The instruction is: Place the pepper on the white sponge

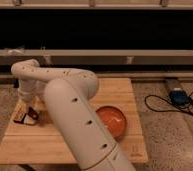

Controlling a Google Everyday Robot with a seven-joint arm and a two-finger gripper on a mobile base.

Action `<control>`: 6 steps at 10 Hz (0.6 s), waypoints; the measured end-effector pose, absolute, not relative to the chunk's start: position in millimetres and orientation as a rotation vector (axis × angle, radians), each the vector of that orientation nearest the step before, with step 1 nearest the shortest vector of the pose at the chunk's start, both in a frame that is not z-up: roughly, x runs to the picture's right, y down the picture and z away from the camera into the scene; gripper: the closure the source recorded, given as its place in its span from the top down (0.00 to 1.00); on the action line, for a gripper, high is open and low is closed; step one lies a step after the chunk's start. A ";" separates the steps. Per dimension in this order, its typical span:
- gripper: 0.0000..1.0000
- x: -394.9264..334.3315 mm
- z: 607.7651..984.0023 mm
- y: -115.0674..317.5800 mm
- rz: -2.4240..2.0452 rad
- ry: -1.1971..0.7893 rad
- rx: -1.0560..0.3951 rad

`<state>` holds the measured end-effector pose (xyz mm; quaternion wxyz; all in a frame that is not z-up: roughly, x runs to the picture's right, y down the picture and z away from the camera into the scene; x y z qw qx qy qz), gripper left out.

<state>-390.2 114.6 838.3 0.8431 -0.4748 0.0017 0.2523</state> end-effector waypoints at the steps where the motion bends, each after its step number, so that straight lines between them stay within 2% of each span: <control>1: 0.52 -393.3 839.4 116.4 0.532 -0.004 -0.997; 3: 0.74 -394.7 842.5 115.6 0.546 -0.012 -0.987; 4: 0.79 -394.8 843.4 115.5 0.548 -0.014 -0.983; 6: 0.80 -397.1 843.4 115.4 0.551 -0.025 -0.967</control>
